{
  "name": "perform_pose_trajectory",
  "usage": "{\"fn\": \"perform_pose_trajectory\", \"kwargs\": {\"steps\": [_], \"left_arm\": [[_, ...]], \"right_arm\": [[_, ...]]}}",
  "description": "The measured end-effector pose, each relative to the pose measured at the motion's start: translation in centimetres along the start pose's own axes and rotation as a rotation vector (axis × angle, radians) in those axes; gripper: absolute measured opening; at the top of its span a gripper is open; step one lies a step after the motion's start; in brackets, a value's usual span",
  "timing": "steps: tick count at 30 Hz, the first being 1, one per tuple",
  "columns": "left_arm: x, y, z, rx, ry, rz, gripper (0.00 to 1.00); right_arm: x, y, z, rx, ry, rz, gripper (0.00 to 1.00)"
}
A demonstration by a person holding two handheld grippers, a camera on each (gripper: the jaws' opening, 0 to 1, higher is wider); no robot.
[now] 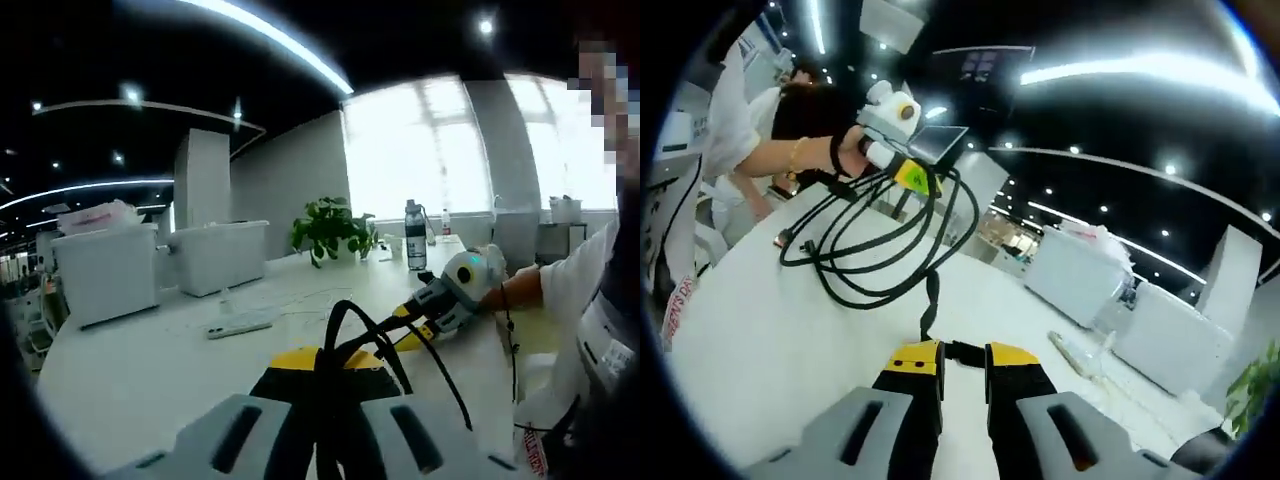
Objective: Coil the Type-C to USB data cable on the desktop and secure it with Velcro straps.
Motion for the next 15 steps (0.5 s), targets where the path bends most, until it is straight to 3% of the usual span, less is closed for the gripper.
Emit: {"fn": "perform_pose_trajectory", "kwargs": {"steps": [6, 9, 12, 15], "left_arm": [[-3.0, 0.7, -1.8, 0.036, -0.104, -0.055, 0.04], [-4.8, 0.9, -2.3, 0.049, -0.134, -0.076, 0.04], [-7.0, 0.5, -3.4, 0.149, -0.181, -0.088, 0.04], [-9.1, -0.6, -4.2, 0.189, -0.178, -0.046, 0.04]], "right_arm": [[3.5, 1.5, -1.5, -0.177, -0.123, -0.105, 0.16], [4.6, 1.9, -1.5, -0.187, -0.145, -0.117, 0.16], [5.8, 2.7, -1.4, -0.189, -0.159, -0.138, 0.16], [6.9, 3.8, -1.1, -0.192, -0.16, -0.164, 0.16]]}}
Point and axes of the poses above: the point that each gripper's makers call its tool centre point, and the gripper's own axes: x roughly backward along the fingers, z roughly to its left, y roughly out of its top, the point moved 6 cm from there along x, roughly backward along the fingers, and after that the axes turned 12 degrees about -x, right-handed, at the moved point
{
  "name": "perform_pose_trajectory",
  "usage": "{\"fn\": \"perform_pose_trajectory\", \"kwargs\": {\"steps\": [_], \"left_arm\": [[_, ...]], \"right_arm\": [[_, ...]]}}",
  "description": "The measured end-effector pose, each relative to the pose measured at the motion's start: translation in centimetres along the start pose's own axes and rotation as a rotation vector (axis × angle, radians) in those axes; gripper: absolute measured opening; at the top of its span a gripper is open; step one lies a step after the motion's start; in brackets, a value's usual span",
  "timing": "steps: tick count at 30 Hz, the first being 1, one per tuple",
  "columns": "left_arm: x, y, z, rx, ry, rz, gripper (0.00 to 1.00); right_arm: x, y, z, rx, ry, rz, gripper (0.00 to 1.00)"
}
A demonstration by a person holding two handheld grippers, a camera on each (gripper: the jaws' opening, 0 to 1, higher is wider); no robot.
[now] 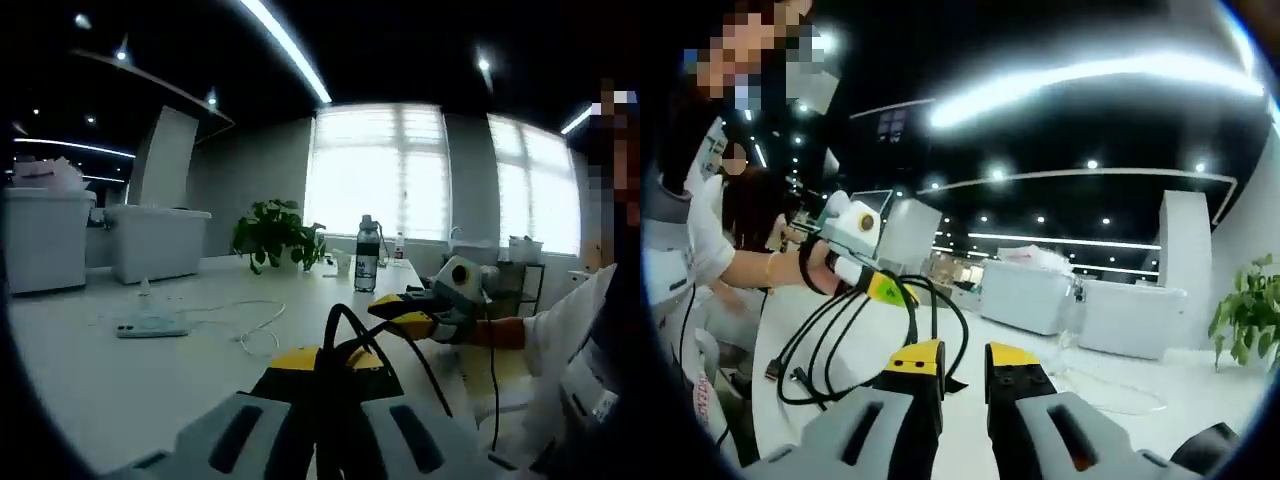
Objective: Coil the Type-C to USB data cable on the desktop and secure it with Velcro straps.
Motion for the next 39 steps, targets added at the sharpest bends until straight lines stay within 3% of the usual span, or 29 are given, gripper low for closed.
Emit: {"fn": "perform_pose_trajectory", "kwargs": {"steps": [3, 6, 9, 12, 15, 17, 19, 22, 24, 26, 30, 32, 34, 39], "left_arm": [[-1.5, -1.4, 0.1, 0.016, 0.023, 0.039, 0.05], [-2.1, -3.1, 0.7, -0.085, 0.086, 0.143, 0.05], [-2.1, -4.7, 1.0, -0.126, 0.1, 0.22, 0.05], [-2.0, -5.4, 0.9, -0.125, 0.093, 0.22, 0.06], [-2.0, -5.9, 0.9, -0.137, 0.102, 0.236, 0.06], [-2.1, -6.1, 1.2, -0.158, 0.123, 0.257, 0.07], [-2.2, -6.3, 1.4, -0.158, 0.13, 0.265, 0.07], [-2.2, -6.3, 1.6, -0.153, 0.137, 0.265, 0.11], [-2.3, -6.0, 1.4, -0.142, 0.103, 0.231, 0.14], [-2.3, -5.8, 1.4, -0.11, 0.096, 0.204, 0.2], [-2.0, -5.6, 1.4, -0.114, 0.091, 0.197, 0.21], [-1.9, -5.5, 1.3, -0.142, 0.096, 0.203, 0.21], [-1.7, -5.2, 1.3, -0.153, 0.097, 0.2, 0.21], [-1.0, -4.6, 1.7, -0.163, 0.121, 0.174, 0.21]], "right_arm": [[0.8, 0.3, 1.3, -0.003, 0.059, 0.036, 0.13], [1.0, -0.4, 2.8, 0.016, 0.115, 0.107, 0.13], [0.5, -1.8, 4.1, -0.006, 0.168, 0.183, 0.18], [-0.3, -2.6, 5.0, -0.066, 0.212, 0.227, 0.23], [-1.4, -3.7, 5.4, 0.04, 0.206, 0.283, 0.23], [-2.0, -4.4, 6.1, 0.038, 0.227, 0.312, 0.23], [-2.6, -5.0, 6.5, 0.087, 0.232, 0.35, 0.23], [-3.3, -5.8, 6.1, 0.246, 0.2, 0.393, 0.23], [-3.4, -6.2, 6.7, 0.237, 0.244, 0.408, 0.23], [-3.6, -6.4, 6.6, 0.237, 0.229, 0.421, 0.22], [-4.0, -6.3, 5.7, 0.377, 0.182, 0.427, 0.2], [-4.2, -6.5, 5.8, 0.389, 0.18, 0.435, 0.19], [-4.4, -6.5, 5.7, 0.46, 0.163, 0.436, 0.19], [-4.8, -6.4, 5.6, 0.546, 0.148, 0.406, 0.1]]}}
Point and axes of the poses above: the point that each gripper's makers call its tool centre point, and the gripper's own axes: x roughly backward along the fingers, z roughly to its left, y roughly out of its top, the point moved 6 cm from there along x, roughly backward along the fingers, and after that the axes turned 12 degrees about -x, right-handed, at the moved point
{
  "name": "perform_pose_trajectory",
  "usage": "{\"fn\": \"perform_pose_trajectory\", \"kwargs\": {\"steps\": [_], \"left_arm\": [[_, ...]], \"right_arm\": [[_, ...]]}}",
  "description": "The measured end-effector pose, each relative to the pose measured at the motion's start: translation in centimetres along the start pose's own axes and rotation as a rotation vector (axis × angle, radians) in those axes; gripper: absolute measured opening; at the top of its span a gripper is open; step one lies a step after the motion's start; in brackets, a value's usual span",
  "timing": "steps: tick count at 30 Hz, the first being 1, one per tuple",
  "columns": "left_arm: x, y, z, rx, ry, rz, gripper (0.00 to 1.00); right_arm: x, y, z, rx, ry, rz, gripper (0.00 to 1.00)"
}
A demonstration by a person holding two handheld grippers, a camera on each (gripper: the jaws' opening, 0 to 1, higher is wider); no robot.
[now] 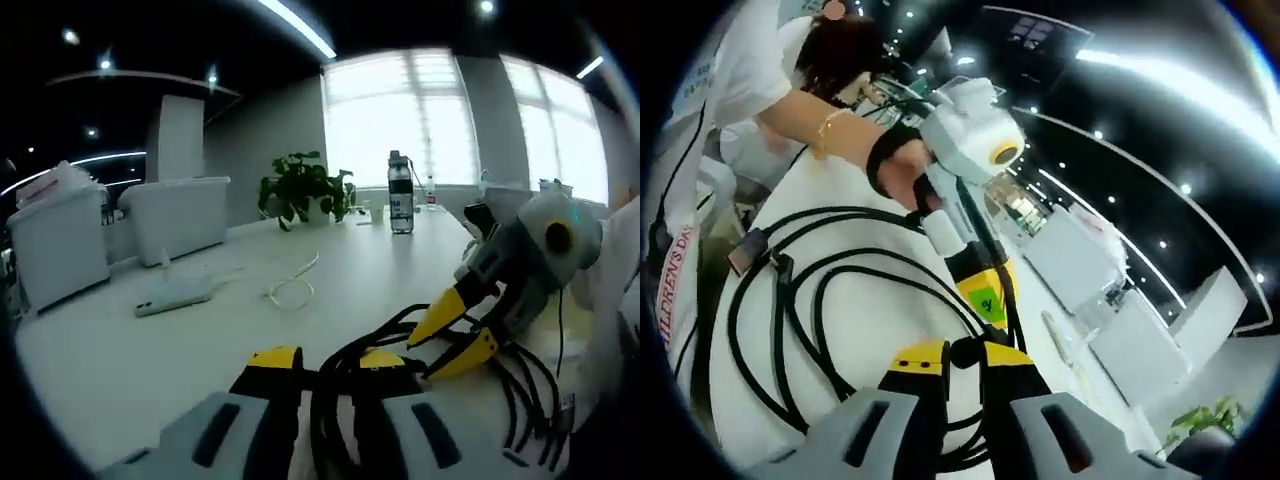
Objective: Coil the Type-C to USB data cable on the desktop and secure it with Velcro straps.
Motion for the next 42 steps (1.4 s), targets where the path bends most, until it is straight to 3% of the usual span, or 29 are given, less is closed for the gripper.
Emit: {"fn": "perform_pose_trajectory", "kwargs": {"steps": [10, 12, 14, 15, 17, 19, 25, 31, 35, 39, 42], "left_arm": [[1.0, -0.3, -0.3, 0.037, -0.016, -0.011, 0.26], [1.0, -0.5, 0.4, -0.011, 0.041, 0.018, 0.25], [0.6, -0.9, 0.3, -0.058, 0.055, 0.048, 0.25], [0.4, -0.9, 0.2, -0.06, 0.054, 0.054, 0.25], [0.2, -1.1, 0.3, -0.059, 0.069, 0.058, 0.25], [0.4, -0.7, 0.7, -0.107, 0.103, 0.056, 0.25], [0.5, 0.5, 1.3, -0.075, 0.128, -0.003, 0.26], [-0.2, -0.7, 2.5, -0.104, 0.17, 0.066, 0.25], [0.6, -0.3, 2.9, -0.118, 0.196, 0.059, 0.23], [0.3, 0.1, 1.9, -0.07, 0.134, 0.03, 0.24], [0.3, 0.2, 1.6, -0.045, 0.115, 0.022, 0.25]], "right_arm": [[-0.1, -0.1, -0.6, 0.029, -0.015, 0.019, 0.07], [-0.3, -0.3, -0.7, 0.018, -0.013, 0.029, 0.07], [-0.5, -0.9, -0.3, 0.003, 0.019, 0.065, 0.08], [-0.5, -0.8, -0.3, -0.013, 0.023, 0.059, 0.09], [-0.3, -0.5, 0.4, -0.124, 0.08, 0.036, 0.14], [-0.1, -0.4, 0.5, -0.211, 0.11, 0.071, 0.19], [-1.0, -0.4, 0.0, -0.09, 0.045, 0.12, 0.18], [-1.2, 0.0, 0.1, 0.161, -0.057, 0.143, 0.11], [-1.7, -0.4, -0.4, 0.162, -0.086, 0.15, 0.07], [-2.5, -0.8, -0.9, 0.157, -0.084, 0.171, 0.07], [-3.2, -1.5, -1.0, 0.175, -0.068, 0.215, 0.01]]}}
Point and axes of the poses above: the point that each gripper's makers call its tool centre point, and the gripper's own axes: x roughly backward along the fingers, z roughly to its left, y roughly out of its top, the point moved 6 cm from there along x, roughly backward along the fingers, and after that the axes turned 12 degrees about -x, right-handed, at the moved point
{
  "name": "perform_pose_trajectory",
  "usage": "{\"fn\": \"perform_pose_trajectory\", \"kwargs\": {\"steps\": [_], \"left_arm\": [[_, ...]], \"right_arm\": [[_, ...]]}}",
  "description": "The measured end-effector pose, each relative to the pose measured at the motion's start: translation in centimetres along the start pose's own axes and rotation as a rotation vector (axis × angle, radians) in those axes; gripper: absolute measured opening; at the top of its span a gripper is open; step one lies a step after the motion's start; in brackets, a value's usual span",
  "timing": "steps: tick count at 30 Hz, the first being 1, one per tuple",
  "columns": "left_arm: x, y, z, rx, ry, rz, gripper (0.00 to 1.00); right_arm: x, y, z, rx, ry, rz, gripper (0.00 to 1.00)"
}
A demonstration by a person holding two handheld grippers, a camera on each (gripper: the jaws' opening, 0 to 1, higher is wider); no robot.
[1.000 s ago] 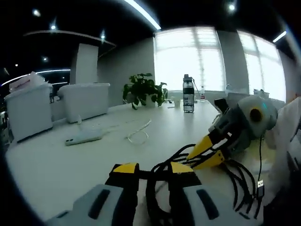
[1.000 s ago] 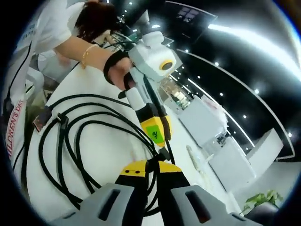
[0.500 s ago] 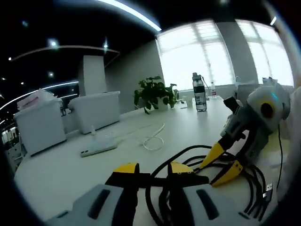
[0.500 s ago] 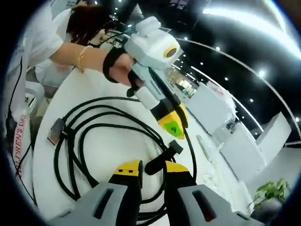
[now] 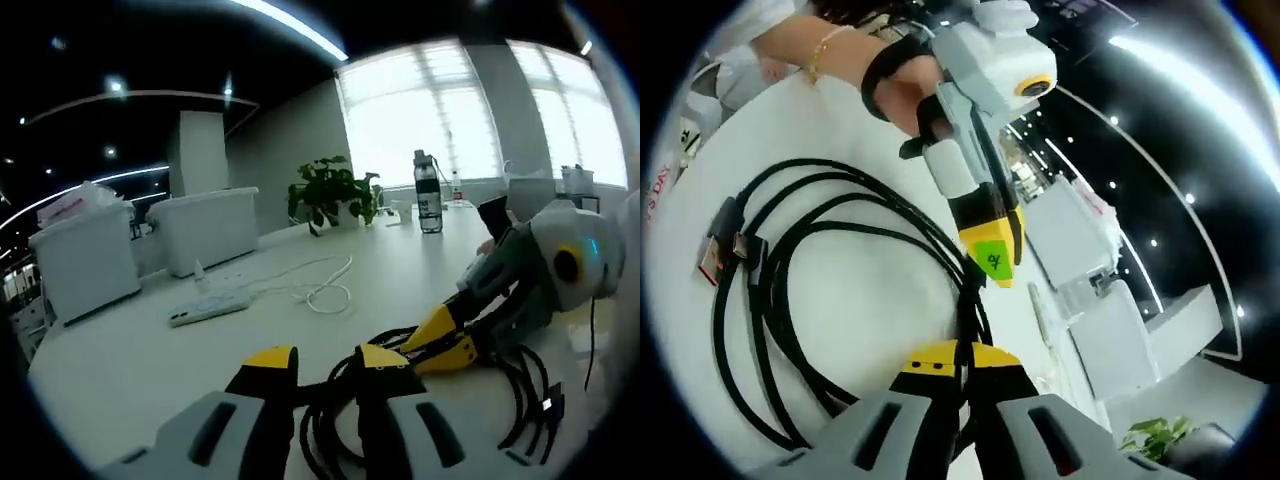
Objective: Coil the Type-C to USB data cable on the desktop and secure it with Velcro straps.
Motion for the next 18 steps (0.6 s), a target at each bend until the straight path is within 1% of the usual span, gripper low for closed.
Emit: {"fn": "perform_pose_trajectory", "kwargs": {"steps": [2, 3, 4, 5, 7, 8, 9, 11, 12, 14, 16, 18], "left_arm": [[0.3, 0.1, 0.1, 0.009, 0.001, -0.004, 0.26], [0.5, 0.1, 0.5, -0.001, 0.02, -0.004, 0.26], [0.6, 0.0, 1.0, -0.019, 0.055, 0.006, 0.25], [0.8, -0.2, 1.6, -0.039, 0.088, 0.025, 0.25], [1.2, -0.8, 2.4, -0.039, 0.13, 0.07, 0.19], [1.2, -1.0, 2.6, -0.044, 0.134, 0.084, 0.17], [1.2, -1.4, 2.7, -0.041, 0.14, 0.103, 0.16], [1.2, -2.6, 2.5, -0.062, 0.116, 0.195, 0.16], [1.0, -2.8, 2.4, -0.063, 0.118, 0.199, 0.16], [0.4, -3.3, 2.1, -0.068, 0.096, 0.222, 0.16], [0.1, -3.1, 2.2, -0.07, 0.095, 0.213, 0.16], [-0.1, -2.8, 2.3, -0.082, 0.082, 0.219, 0.16]], "right_arm": [[-0.1, 0.1, -0.2, 0.022, 0.009, 0.001, 0.01], [-0.2, 0.0, -0.2, 0.034, 0.016, 0.01, 0.0], [-0.2, 0.0, -0.2, 0.052, 0.023, 0.013, 0.0], [-0.2, 0.1, -0.3, 0.06, 0.021, 0.007, 0.0], [0.0, 0.4, -0.6, 0.067, 0.022, -0.007, 0.0], [0.1, 0.6, -0.8, 0.065, 0.023, -0.014, 0.0], [0.2, 1.0, -1.0, 0.052, 0.027, -0.031, 0.0], [0.3, 1.6, -1.2, 0.042, 0.049, -0.041, 0.0], [0.4, 2.0, -1.3, 0.037, 0.057, -0.05, 0.0], [0.3, 2.7, -1.5, 0.04, 0.078, -0.062, 0.0], [0.0, 3.5, -1.7, 0.056, 0.091, -0.073, 0.0], [-0.2, 4.2, -2.1, 0.06, 0.096, -0.086, 0.0]]}}
Point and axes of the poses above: the point that each gripper's makers call its tool centre point, and the gripper's own axes: x roughly backward along the fingers, z roughly to its left, y roughly out of its top, the point moved 6 cm from there along x, roughly backward along the fingers, and after that the axes turned 12 degrees about -x, right-handed, at the moved point
